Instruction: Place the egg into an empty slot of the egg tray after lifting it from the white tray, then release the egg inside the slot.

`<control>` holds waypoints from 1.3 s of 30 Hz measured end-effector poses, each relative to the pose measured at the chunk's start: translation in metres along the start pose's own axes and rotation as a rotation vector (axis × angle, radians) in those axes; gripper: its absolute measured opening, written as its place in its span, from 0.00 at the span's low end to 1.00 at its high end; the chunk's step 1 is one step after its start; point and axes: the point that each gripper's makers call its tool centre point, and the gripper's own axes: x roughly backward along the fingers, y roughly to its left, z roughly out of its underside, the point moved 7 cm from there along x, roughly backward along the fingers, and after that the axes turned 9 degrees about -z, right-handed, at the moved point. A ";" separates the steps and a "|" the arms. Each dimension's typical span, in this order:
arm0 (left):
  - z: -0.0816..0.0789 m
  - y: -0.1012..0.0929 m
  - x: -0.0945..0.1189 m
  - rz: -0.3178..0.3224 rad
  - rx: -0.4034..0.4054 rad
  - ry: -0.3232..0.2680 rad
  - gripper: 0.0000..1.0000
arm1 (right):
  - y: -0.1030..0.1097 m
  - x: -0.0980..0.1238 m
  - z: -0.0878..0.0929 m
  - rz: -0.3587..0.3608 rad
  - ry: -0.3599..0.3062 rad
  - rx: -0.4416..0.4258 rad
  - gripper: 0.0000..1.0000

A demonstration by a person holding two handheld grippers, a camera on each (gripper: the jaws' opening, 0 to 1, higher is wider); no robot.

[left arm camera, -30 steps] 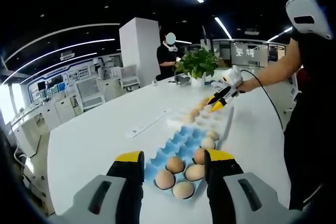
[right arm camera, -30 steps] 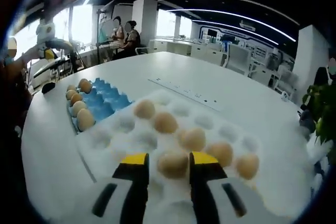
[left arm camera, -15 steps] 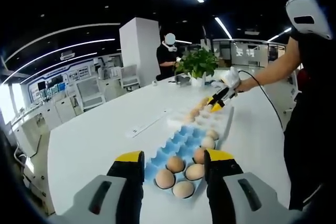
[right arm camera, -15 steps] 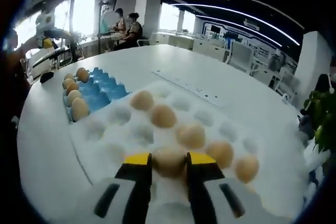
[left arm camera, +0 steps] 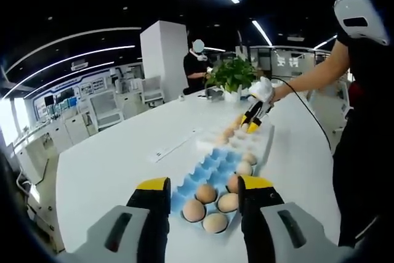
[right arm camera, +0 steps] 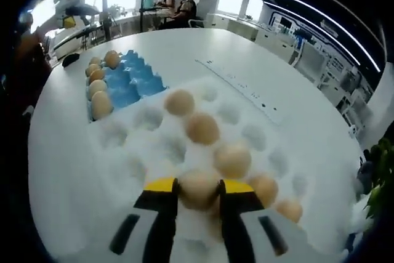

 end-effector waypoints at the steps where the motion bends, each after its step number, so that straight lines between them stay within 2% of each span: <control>1: 0.000 0.000 0.000 -0.003 -0.001 -0.001 0.45 | 0.000 0.000 0.000 -0.001 -0.002 -0.009 0.27; 3: -0.001 0.001 0.000 -0.004 -0.002 -0.004 0.45 | 0.001 0.000 0.000 0.016 0.005 -0.027 0.26; 4: -0.001 0.001 0.000 -0.005 -0.002 -0.003 0.45 | 0.003 0.000 -0.001 0.030 0.006 0.001 0.26; 7: 0.000 0.001 0.000 -0.002 -0.002 -0.003 0.45 | 0.004 0.003 0.001 0.058 -0.035 0.019 0.24; 14: 0.001 0.003 -0.001 -0.003 -0.002 -0.006 0.46 | 0.007 0.014 -0.003 0.106 -0.061 0.036 0.24; 20: 0.003 0.003 0.001 -0.006 0.003 -0.002 0.46 | 0.008 0.026 -0.009 0.123 -0.101 0.037 0.24; 39: 0.002 0.002 0.000 -0.005 0.005 -0.004 0.46 | 0.009 0.037 -0.020 0.132 -0.110 0.075 0.24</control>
